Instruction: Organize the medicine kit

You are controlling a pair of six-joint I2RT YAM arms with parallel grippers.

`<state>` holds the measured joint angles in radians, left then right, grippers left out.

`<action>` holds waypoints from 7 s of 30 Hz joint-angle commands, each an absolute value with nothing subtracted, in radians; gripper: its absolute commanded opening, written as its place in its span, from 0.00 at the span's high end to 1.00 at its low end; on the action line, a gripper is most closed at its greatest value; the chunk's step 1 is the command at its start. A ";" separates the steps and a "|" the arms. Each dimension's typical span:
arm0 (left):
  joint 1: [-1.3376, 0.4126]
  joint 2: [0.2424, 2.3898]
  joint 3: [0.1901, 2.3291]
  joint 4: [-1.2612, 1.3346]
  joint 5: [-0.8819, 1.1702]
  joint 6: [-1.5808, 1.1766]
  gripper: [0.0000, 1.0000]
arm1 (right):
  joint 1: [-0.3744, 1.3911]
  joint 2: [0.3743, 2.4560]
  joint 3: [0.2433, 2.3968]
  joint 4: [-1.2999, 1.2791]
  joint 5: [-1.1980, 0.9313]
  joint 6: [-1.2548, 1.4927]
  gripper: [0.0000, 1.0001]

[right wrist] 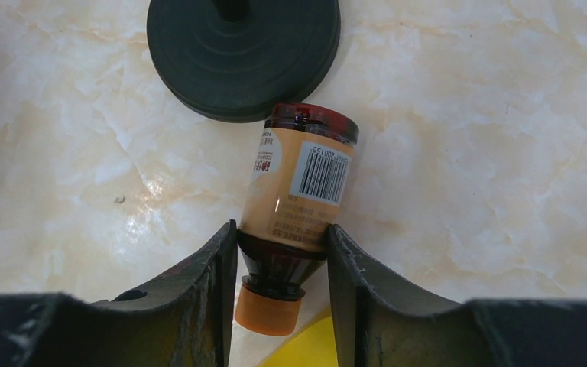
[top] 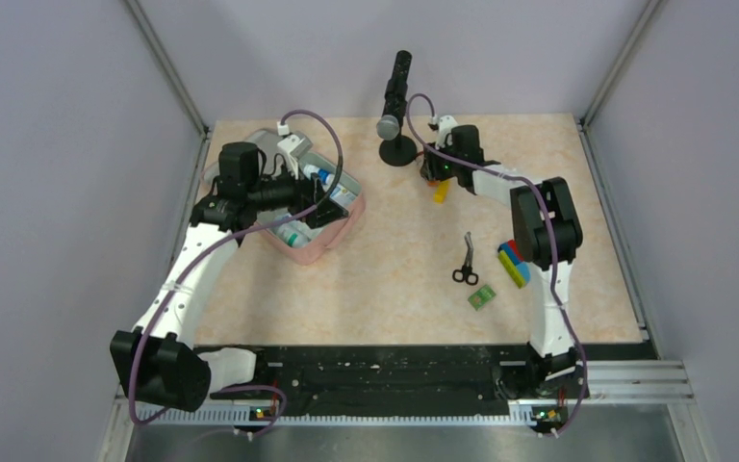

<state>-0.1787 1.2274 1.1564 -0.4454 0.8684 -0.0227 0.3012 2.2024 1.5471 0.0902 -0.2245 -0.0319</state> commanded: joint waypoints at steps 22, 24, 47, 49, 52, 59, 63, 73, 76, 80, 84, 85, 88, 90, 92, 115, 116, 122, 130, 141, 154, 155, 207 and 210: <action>-0.175 1.232 1.137 -0.317 0.879 0.228 0.13 | 0.297 1.714 1.133 0.060 -0.557 -0.063 0.90; -0.175 1.245 1.139 -0.333 0.900 0.253 0.13 | 0.301 1.683 1.075 0.031 -0.583 -0.109 0.90; -0.176 1.273 1.135 -0.380 0.954 0.255 0.16 | 0.410 1.661 0.914 0.034 -0.508 0.040 0.30; -0.176 1.272 1.132 -0.380 0.951 0.247 0.17 | 0.444 1.688 0.922 0.038 -0.437 0.053 0.33; -0.176 1.263 1.133 -0.390 0.944 0.244 0.17 | 0.478 1.714 0.945 0.014 -0.271 0.051 0.38; -0.176 1.244 1.107 -0.389 0.924 0.251 0.17 | 0.490 1.728 0.952 0.001 -0.197 -0.047 0.51; -0.176 1.252 1.098 -0.371 0.926 0.244 0.17 | 0.504 1.718 0.953 0.002 -0.273 -0.125 0.58; -0.176 1.312 1.141 -0.353 0.949 0.243 0.18 | 0.520 1.712 0.951 -0.047 -0.176 -0.114 0.57; -0.176 1.323 1.148 -0.350 0.954 0.244 0.18 | 0.522 1.714 0.948 -0.057 -0.179 -0.100 0.57; -0.176 1.325 1.151 -0.348 0.954 0.243 0.18 | 0.520 1.712 0.934 -0.086 -0.156 -0.065 0.53; -0.176 1.319 1.140 -0.348 0.953 0.241 0.18 | 0.521 1.697 0.910 -0.106 -0.161 -0.048 0.45; -0.176 1.318 1.137 -0.345 0.953 0.238 0.18 | 0.521 1.693 0.904 -0.106 -0.164 -0.043 0.45; -0.176 1.316 1.126 -0.331 0.954 0.228 0.19 | 0.520 1.687 0.897 -0.099 -0.156 -0.028 0.49; -0.176 1.315 1.122 -0.324 0.954 0.222 0.19 | 0.521 1.688 0.899 -0.096 -0.149 -0.026 0.58; -0.176 1.317 1.126 -0.324 0.957 0.219 0.19 | 0.521 1.688 0.903 -0.103 -0.138 -0.030 0.62; -0.176 1.318 1.129 -0.334 0.965 0.263 0.18 | 0.521 1.619 0.921 -0.120 -0.409 -0.389 1.00; -0.176 1.308 1.122 -0.335 0.978 0.299 0.17 | 0.520 1.605 0.925 -0.141 -0.450 -0.457 1.00; -0.188 1.282 1.078 -0.359 1.044 0.596 0.09 | 0.521 1.538 0.927 -0.163 -0.603 -0.764 1.00; -0.247 1.480 1.226 -0.563 1.096 0.673 0.12 | 0.563 1.520 0.984 -0.108 -0.585 -1.002 1.00; -0.310 1.718 1.392 -0.547 1.045 0.367 0.15 | 0.657 1.497 1.018 -0.039 -0.456 -1.243 1.00; -0.310 2.046 1.760 -1.128 1.226 0.553 0.34 | 0.664 1.477 0.917 0.303 -0.454 -1.348 1.00; -0.310 2.062 1.783 -1.166 1.234 0.584 0.37 | 0.665 1.479 0.916 0.302 -0.455 -1.350 1.00; 0.006 2.049 1.828 -1.306 -0.027 2.346 0.44 | 0.584 1.140 0.727 -0.234 -0.437 -0.723 0.33; 0.005 2.068 1.826 -1.326 -0.046 2.353 0.43 | 0.581 1.140 0.727 -0.231 -0.442 -0.721 0.33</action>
<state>0.0067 2.0510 1.8290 -1.3006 0.0002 2.0682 0.5903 1.1648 0.7307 -0.2584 -0.4213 -0.7383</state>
